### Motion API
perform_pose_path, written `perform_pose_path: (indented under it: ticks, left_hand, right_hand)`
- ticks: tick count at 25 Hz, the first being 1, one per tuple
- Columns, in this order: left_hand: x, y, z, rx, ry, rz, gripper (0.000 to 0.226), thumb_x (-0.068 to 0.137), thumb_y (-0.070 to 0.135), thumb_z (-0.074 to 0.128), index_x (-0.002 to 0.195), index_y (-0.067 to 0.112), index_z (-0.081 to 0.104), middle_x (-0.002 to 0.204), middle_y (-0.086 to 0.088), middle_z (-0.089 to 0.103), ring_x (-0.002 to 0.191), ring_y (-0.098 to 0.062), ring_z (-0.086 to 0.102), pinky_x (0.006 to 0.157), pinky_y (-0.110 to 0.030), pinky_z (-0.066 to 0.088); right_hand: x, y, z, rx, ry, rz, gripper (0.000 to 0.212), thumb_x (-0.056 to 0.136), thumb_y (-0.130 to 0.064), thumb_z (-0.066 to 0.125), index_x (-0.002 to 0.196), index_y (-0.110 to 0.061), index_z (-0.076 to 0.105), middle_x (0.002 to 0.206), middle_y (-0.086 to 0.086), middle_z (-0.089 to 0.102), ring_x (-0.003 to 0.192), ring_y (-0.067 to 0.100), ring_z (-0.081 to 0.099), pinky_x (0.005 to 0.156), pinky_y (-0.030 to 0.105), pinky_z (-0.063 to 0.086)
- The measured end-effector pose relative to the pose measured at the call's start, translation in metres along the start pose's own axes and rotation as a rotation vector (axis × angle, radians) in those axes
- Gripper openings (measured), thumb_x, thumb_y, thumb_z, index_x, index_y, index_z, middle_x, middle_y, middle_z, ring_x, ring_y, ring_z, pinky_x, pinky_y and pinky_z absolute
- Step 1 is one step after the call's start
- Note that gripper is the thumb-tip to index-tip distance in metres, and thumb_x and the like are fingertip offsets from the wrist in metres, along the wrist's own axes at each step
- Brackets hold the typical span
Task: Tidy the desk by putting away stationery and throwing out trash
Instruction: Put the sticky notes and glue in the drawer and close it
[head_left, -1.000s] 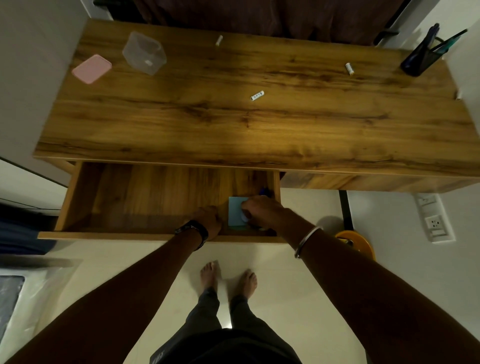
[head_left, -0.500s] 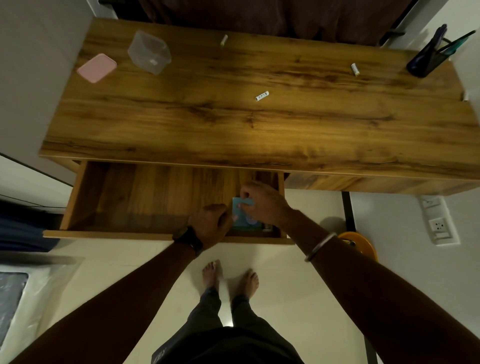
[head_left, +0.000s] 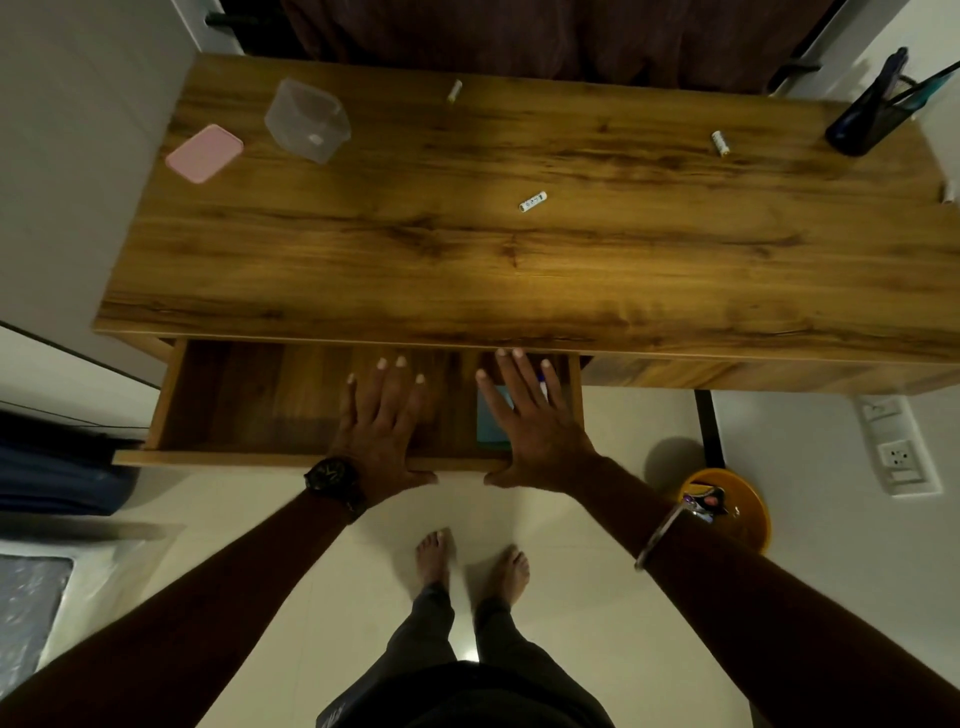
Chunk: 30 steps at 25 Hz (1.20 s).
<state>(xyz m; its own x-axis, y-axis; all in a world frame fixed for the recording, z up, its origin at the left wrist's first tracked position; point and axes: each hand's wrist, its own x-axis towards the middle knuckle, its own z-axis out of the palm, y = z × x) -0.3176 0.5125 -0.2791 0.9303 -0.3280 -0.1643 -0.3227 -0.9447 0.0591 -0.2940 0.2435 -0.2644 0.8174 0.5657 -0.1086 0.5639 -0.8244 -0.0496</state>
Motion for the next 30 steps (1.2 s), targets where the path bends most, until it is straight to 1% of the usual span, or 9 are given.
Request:
perform_pose_path:
  ticks: [5, 9, 12, 15, 19, 23, 26, 28, 30]
  left_hand:
    - [0.040, -0.011, -0.011, 0.049, -0.006, -0.071, 0.148, 0.057, 0.090, 0.060, 0.160, 0.012, -0.011, 0.168, -0.015, -0.018, 0.155, -0.036, -0.014, 0.121, -0.065, 0.004]
    - [0.067, -0.019, -0.017, 0.103, -0.044, -0.081, 0.131, 0.072, 0.078, 0.063, 0.161, 0.011, -0.008, 0.169, -0.014, -0.008, 0.157, -0.034, -0.006, 0.124, -0.061, 0.006]
    - [0.081, -0.020, -0.030, 0.099, -0.064, -0.064, 0.106, 0.084, 0.057, 0.067, 0.160, 0.012, 0.009, 0.167, -0.016, 0.014, 0.153, -0.038, 0.016, 0.123, -0.057, 0.019]
    - [0.091, -0.022, -0.045, 0.121, -0.007, -0.038, 0.071, 0.085, 0.034, 0.074, 0.144, 0.015, 0.040, 0.145, -0.013, 0.046, 0.130, -0.037, 0.047, 0.108, -0.053, 0.043]
    - [0.102, -0.020, -0.061, 0.104, -0.027, -0.064, 0.047, 0.084, 0.015, 0.068, 0.127, 0.017, 0.049, 0.131, -0.011, 0.054, 0.118, -0.034, 0.053, 0.099, -0.048, 0.047]
    - [0.104, -0.019, -0.065, 0.103, -0.017, -0.046, 0.041, 0.085, 0.010, 0.059, 0.125, 0.016, 0.050, 0.131, -0.012, 0.054, 0.117, -0.034, 0.053, 0.100, -0.047, 0.046]
    - [0.104, -0.022, -0.066, 0.088, -0.032, -0.019, 0.039, 0.089, 0.016, 0.058, 0.127, 0.017, 0.050, 0.133, -0.012, 0.054, 0.118, -0.034, 0.052, 0.101, -0.048, 0.045]
    - [0.108, -0.025, -0.070, 0.079, -0.051, -0.001, 0.042, 0.094, 0.040, 0.056, 0.129, 0.019, 0.049, 0.137, -0.012, 0.051, 0.122, -0.034, 0.050, 0.102, -0.048, 0.043]
    - [0.113, -0.029, -0.076, 0.048, -0.078, 0.000, 0.058, 0.093, 0.062, 0.043, 0.132, 0.020, 0.051, 0.141, -0.011, 0.050, 0.124, -0.033, 0.049, 0.102, -0.048, 0.042]
  right_hand:
    - [0.030, 0.016, -0.008, -0.016, -0.018, 0.113, 0.145, 0.062, -0.089, 0.065, 0.165, -0.013, -0.002, 0.172, 0.019, -0.009, 0.159, 0.038, -0.010, 0.126, 0.060, 0.006]
    - [0.051, 0.026, -0.007, 0.017, -0.025, 0.195, 0.132, 0.070, -0.075, 0.073, 0.164, -0.012, 0.005, 0.173, 0.015, 0.006, 0.160, 0.034, 0.005, 0.128, 0.054, 0.012]
    - [0.063, 0.027, -0.010, 0.027, 0.009, 0.242, 0.108, 0.080, -0.062, 0.073, 0.162, -0.014, 0.021, 0.167, 0.012, 0.025, 0.154, 0.035, 0.025, 0.124, 0.055, 0.024]
    - [0.076, 0.027, -0.018, 0.034, 0.073, 0.294, 0.078, 0.083, -0.049, 0.077, 0.148, -0.020, 0.045, 0.146, 0.006, 0.047, 0.134, 0.032, 0.045, 0.110, 0.052, 0.040]
    - [0.092, 0.030, -0.022, 0.011, 0.121, 0.324, 0.047, 0.083, -0.034, 0.078, 0.124, -0.022, 0.058, 0.125, 0.005, 0.054, 0.119, 0.030, 0.052, 0.098, 0.048, 0.047]
    - [0.096, 0.027, -0.021, -0.001, 0.139, 0.325, 0.039, 0.083, -0.030, 0.074, 0.116, -0.020, 0.057, 0.119, 0.005, 0.055, 0.112, 0.030, 0.054, 0.092, 0.048, 0.049]
    - [0.096, 0.027, -0.027, 0.011, 0.107, 0.321, 0.041, 0.083, -0.038, 0.074, 0.117, -0.022, 0.057, 0.119, 0.004, 0.054, 0.112, 0.029, 0.054, 0.093, 0.048, 0.047]
    - [0.099, 0.031, -0.032, 0.025, 0.085, 0.304, 0.050, 0.084, -0.056, 0.068, 0.120, -0.023, 0.059, 0.125, 0.004, 0.055, 0.117, 0.029, 0.054, 0.097, 0.049, 0.046]
    - [0.104, 0.034, -0.040, 0.048, 0.126, 0.315, 0.057, 0.087, -0.072, 0.053, 0.117, -0.024, 0.064, 0.125, 0.003, 0.061, 0.117, 0.028, 0.056, 0.099, 0.049, 0.046]
